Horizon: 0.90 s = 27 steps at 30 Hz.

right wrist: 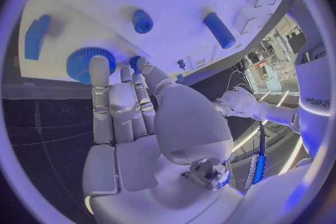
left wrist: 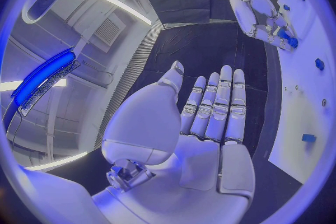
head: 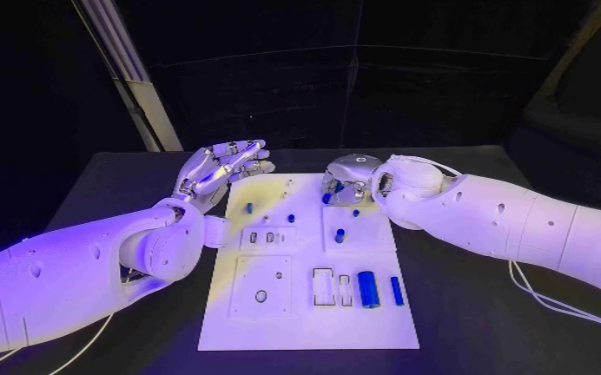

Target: Assemble the parts on the task board

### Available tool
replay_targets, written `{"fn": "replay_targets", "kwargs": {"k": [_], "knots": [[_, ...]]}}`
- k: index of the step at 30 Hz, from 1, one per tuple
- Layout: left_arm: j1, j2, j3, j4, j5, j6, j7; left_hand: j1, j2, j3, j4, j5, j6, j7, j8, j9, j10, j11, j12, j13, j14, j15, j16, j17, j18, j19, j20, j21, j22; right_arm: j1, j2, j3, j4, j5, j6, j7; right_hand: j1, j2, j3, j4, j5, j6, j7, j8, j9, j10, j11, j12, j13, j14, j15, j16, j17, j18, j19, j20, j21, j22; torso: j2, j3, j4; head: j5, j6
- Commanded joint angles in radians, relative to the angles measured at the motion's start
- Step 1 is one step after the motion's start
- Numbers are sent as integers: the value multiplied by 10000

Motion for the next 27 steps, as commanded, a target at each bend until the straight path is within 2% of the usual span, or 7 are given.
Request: {"fn": "replay_targets", "kwargs": {"k": [1,10,17,22,24,27], "knots": [[15,2,8,5,-23,86,177,17,59,5,-77,39,37,395,-64,-15,22,18,-50,-15,24,16,-69,-13,49,86,9,-68,-14,28,14,8,-7,-96,265,-37,-129,6,120,18,-90,80,3,44,7,72,-28,22,-9,195,43,111,106,-6,67,-5,111,116,-1,0,0,-3,-22],[15,0,8,-12,9,31,151,71,152,59,-123,40,31,399,-97,-19,16,22,-88,-17,36,16,-104,-32,52,131,8,-89,-39,29,28,8,-39,80,329,-17,-334,72,502,251,-281,242,-58,51,11,247,-91,42,-5,191,-3,436,415,-56,178,-3,435,495,0,-4,19,-16,-31],[16,-3,8,-17,41,20,143,101,190,87,-157,39,26,402,-118,-20,13,24,-113,-17,43,15,-126,-44,56,192,6,-83,-46,29,53,8,-80,170,212,-122,-416,-18,692,372,-448,316,-81,51,13,338,-109,49,-2,184,-19,580,543,-75,212,-11,567,637,6,-4,21,-17,-23],[17,-7,8,-29,46,14,136,119,204,101,-176,40,26,402,-126,-20,15,24,-122,-17,47,14,-136,-49,55,212,5,-85,-51,30,27,9,1,227,-321,-220,-503,-5,848,551,-433,428,-125,75,24,456,-147,77,6,186,-43,686,643,-86,241,-24,655,733,1,-1,23,7,-28],[17,-12,8,-34,47,4,126,125,209,107,-183,40,26,401,-129,-20,15,24,-125,-17,48,14,-139,-51,55,217,4,-85,-53,31,-3,9,64,303,-554,-227,-583,-30,928,681,-296,507,-165,90,30,535,-168,94,8,197,-68,760,720,-101,287,-36,728,823,2,0,26,-14,-25],[18,-23,8,-39,48,-11,108,145,228,126,-203,40,27,402,-137,-19,17,24,-135,-16,52,14,-149,-56,54,232,3,-91,-60,69,-37,11,164,503,-1011,-241,-684,-130,1091,889,-57,603,-197,90,31,636,-216,101,8,209,-93,882,841,-124,365,-66,853,978,2,-20,53,-67,15]]}}
